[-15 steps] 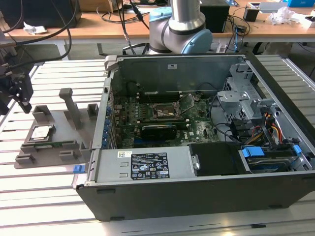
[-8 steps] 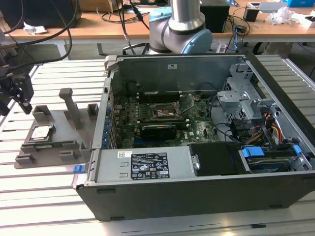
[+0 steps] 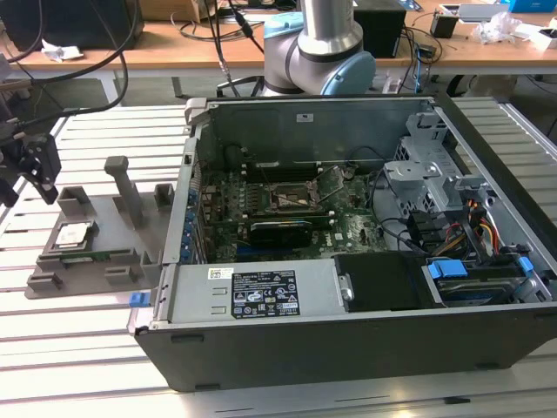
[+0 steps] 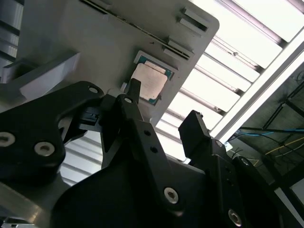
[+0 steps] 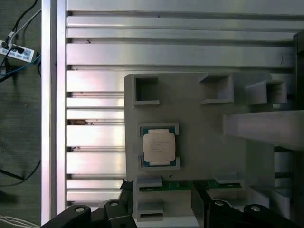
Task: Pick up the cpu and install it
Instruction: 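Pick up the cpu and move it towards the insertion slot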
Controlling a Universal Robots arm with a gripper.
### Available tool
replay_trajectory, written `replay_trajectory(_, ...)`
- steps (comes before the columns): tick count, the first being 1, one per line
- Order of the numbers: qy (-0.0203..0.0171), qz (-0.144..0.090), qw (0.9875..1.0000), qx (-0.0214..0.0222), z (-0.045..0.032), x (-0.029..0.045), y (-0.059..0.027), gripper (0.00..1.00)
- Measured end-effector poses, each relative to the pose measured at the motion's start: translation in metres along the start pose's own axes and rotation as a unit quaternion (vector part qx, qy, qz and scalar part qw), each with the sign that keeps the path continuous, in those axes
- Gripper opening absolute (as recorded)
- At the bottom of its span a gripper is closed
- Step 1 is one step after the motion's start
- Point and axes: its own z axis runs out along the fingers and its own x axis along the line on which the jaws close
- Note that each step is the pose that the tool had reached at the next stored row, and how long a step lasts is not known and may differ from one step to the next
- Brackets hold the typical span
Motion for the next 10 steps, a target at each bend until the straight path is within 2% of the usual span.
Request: replay_trajectory(10,0.0,0.0,1.0,0.0,0.0042,0.0001,0.0,0.6)
